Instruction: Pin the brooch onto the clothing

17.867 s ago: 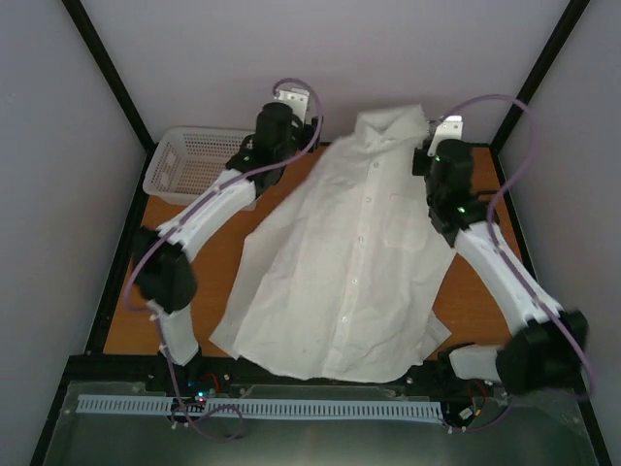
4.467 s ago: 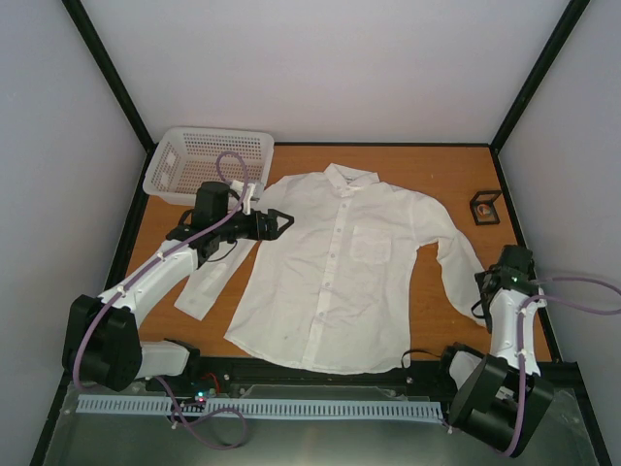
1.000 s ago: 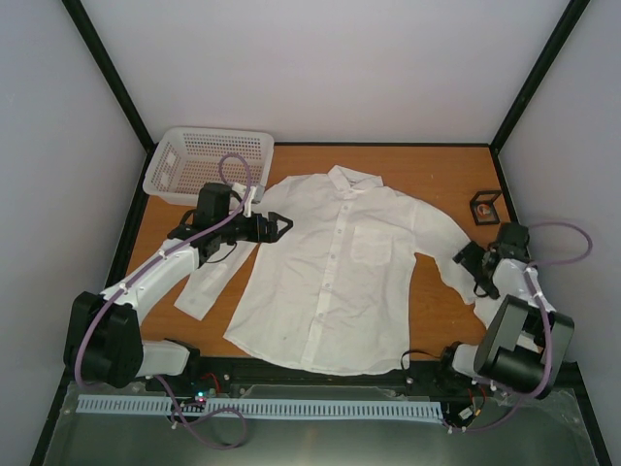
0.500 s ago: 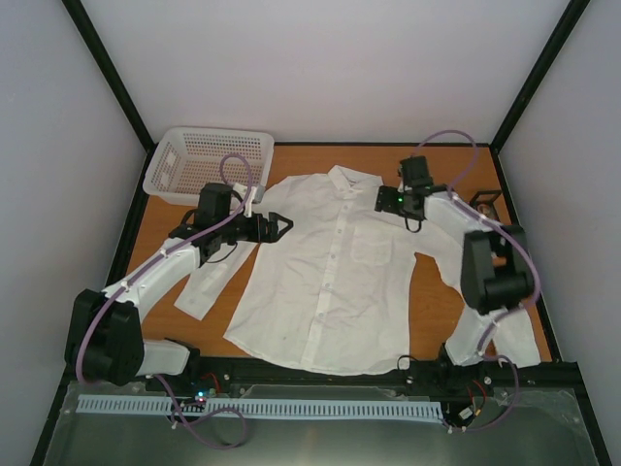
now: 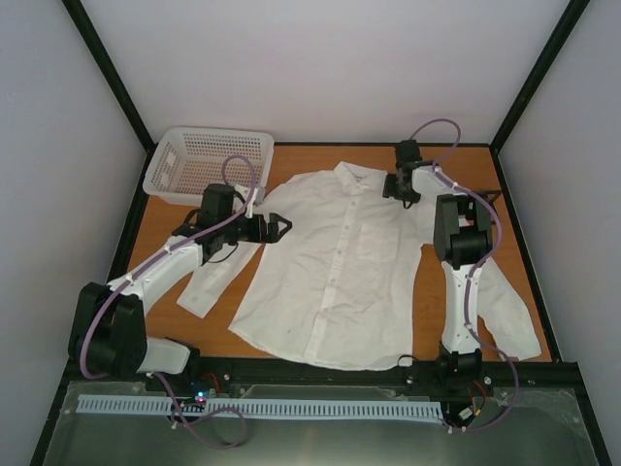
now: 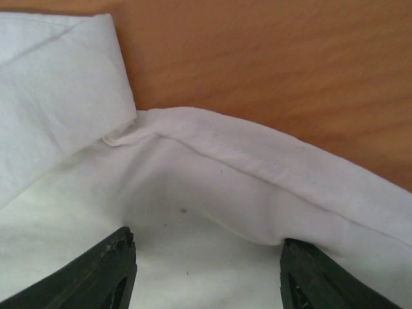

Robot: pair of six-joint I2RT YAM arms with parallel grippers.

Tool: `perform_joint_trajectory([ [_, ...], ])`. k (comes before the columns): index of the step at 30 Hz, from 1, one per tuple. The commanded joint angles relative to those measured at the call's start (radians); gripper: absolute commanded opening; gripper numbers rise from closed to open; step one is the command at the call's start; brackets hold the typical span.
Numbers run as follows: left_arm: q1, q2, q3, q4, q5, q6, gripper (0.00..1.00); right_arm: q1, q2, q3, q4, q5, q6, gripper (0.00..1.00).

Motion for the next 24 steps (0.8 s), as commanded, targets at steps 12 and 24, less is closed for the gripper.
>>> perform_joint_trajectory([
  [12,0.007,0.020,0.073,-0.105,-0.187,-0.004,1.00,-0.078,0.220,0.563,-0.323,-0.036,-0.130,0.71],
  [24,0.098,-0.145,-0.087,-0.325,-0.457,-0.258,1.00,0.381,-0.354,-0.097,-0.080,-0.164,-0.005,0.95],
])
